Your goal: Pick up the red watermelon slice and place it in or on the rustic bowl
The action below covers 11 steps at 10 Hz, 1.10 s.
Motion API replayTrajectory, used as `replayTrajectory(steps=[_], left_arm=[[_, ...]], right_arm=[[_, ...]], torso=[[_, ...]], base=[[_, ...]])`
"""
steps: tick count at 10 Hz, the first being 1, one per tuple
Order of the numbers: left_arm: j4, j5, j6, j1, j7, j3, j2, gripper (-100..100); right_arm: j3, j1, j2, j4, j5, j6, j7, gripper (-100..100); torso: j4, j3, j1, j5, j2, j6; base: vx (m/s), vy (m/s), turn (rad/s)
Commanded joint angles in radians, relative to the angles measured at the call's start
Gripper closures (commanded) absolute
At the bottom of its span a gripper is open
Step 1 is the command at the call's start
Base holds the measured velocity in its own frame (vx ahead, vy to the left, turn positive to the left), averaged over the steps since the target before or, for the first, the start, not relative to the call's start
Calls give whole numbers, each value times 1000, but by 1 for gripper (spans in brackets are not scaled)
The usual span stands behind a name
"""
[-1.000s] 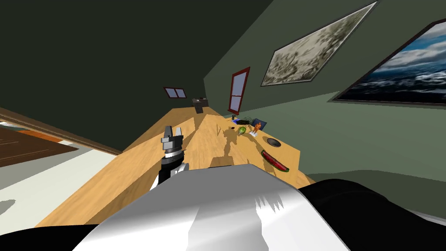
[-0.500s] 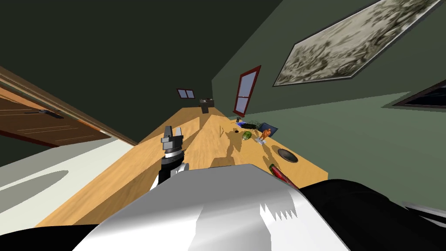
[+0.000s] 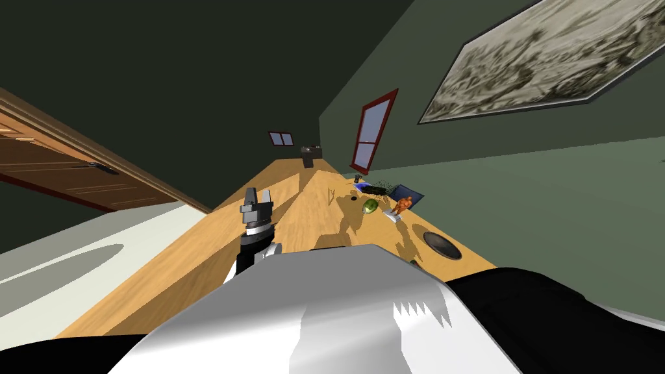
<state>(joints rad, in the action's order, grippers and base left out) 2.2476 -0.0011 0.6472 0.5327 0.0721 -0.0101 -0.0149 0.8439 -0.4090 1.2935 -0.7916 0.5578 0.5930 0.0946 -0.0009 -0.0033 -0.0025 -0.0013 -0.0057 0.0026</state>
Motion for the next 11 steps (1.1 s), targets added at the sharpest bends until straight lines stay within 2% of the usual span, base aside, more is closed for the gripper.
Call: replayTrajectory(steps=[1,2,3,4,5,6,7,8,9,10,11], left_arm=[[0,0,0,0,0,0,0,0],[0,0,0,0,0,0,0,0],[0,0,0,0,0,0,0,0],[0,0,0,0,0,0,0,0],[0,0,0,0,0,0,0,0],[0,0,0,0,0,0,0,0],[0,0,0,0,0,0,0,0],[0,0,0,0,0,0,0,0],[0,0,0,0,0,0,0,0],[0,0,0,0,0,0,0,0],[0,0,0,0,0,0,0,0]], right_arm=[[0,0,0,0,0,0,0,0],[-21,-50,-10,-49,-33,-48,14,-100],[-41,-89,-20,-88,-65,-75,29,-100],[-41,-109,-20,-110,-65,-97,29,-100],[-62,-143,-30,-163,-98,-137,43,-100],[-62,-163,-30,-165,-98,-145,43,-100],[-82,-199,-40,-207,-130,-184,57,-100],[-82,-217,-40,-220,-130,-194,57,-100],[-103,-253,-50,-261,-163,-235,71,-100],[-103,-272,-50,-275,-163,-242,71,-100],[-123,-304,-60,-302,-195,-279,86,-100]], torso=[[0,0,0,0,0,0],[1,1,2,1,2,0],[1,2,1,1,4,-1],[1,3,-2,0,6,-1],[2,4,-1,0,7,1],[2,4,-1,0,7,0],[2,4,0,0,7,1],[2,4,0,0,6,0],[1,4,0,0,6,1],[2,4,1,0,7,0],[2,4,0,0,6,1]], base=[[8,-9,4],[-20,-39,273],[-50,-92,407],[-48,-71,124],[-55,-73,171],[-42,-57,140],[-40,-49,244],[-32,-45,129],[-50,-39,242],[-38,-44,117],[-31,-46,256]])
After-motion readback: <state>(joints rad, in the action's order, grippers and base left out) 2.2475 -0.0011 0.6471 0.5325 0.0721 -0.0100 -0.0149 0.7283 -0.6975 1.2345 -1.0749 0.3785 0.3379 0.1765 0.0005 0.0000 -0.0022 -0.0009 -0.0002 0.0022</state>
